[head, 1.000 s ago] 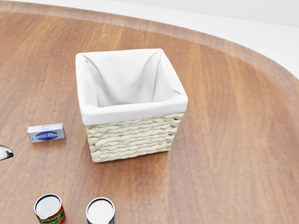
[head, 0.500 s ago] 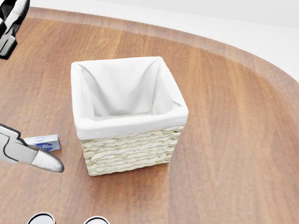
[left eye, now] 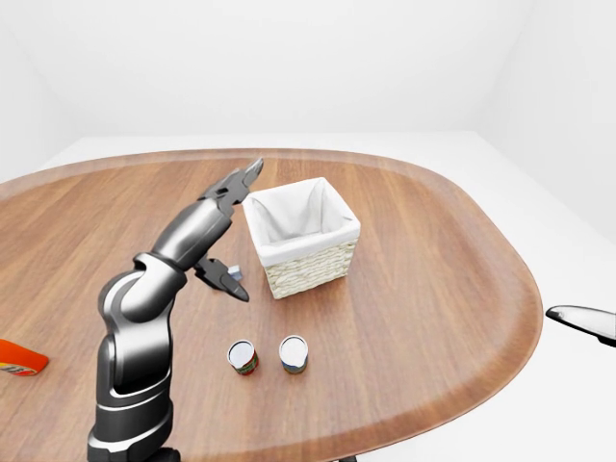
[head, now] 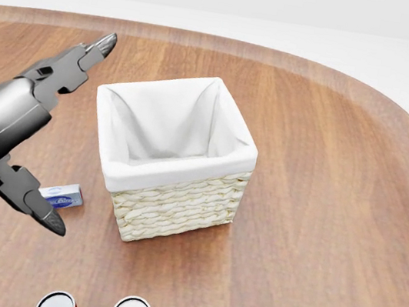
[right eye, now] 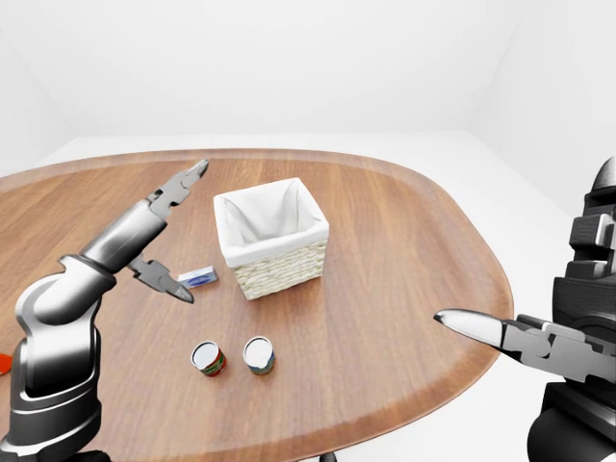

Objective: Pick up the tomato sauce, and put it in the basket.

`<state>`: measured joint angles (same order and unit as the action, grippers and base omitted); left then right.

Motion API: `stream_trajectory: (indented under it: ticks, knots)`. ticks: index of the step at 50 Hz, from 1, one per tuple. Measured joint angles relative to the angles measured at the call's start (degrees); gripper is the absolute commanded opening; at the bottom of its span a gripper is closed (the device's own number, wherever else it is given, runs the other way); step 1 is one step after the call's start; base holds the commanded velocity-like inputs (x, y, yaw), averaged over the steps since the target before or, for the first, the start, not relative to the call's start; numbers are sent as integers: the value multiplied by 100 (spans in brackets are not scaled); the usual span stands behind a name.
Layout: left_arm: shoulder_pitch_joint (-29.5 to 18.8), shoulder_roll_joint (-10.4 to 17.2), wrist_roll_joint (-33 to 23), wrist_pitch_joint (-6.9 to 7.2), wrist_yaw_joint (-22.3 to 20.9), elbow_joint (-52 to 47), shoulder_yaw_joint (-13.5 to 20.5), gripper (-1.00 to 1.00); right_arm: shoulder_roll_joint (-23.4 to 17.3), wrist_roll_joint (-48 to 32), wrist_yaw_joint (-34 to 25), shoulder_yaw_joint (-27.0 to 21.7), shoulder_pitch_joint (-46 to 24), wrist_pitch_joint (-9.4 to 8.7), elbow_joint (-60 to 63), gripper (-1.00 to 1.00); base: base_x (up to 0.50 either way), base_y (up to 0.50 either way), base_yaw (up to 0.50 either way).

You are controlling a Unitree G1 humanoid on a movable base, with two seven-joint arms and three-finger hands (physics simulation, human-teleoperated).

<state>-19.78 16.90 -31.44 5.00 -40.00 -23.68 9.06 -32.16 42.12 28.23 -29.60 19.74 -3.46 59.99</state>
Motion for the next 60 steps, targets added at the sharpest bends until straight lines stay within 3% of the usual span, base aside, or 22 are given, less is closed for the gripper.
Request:
stream_trajectory:
  ticks: [15, 19, 34, 60]
  knots:
    - [672, -9, -612, -49, 0, 166, 71, 100, 42, -49, -21, 29, -11, -17, 0, 100, 0, 0, 0]
    - [903, -40, -756, -195, 0, 223, 112, 100, 46, -59, -21, 37, -14, -21, 0, 100, 0, 0, 0]
    - [1471, -143, -1216, -1000, 0, 512, 238, 100, -15, -48, 33, 54, 3, 14, 0, 100, 0, 0, 0]
    - [2103, -226, -1698, -1000, 0, 952, 342, 100, -58, -58, 73, 93, 13, 42, 0, 100, 0, 0, 0]
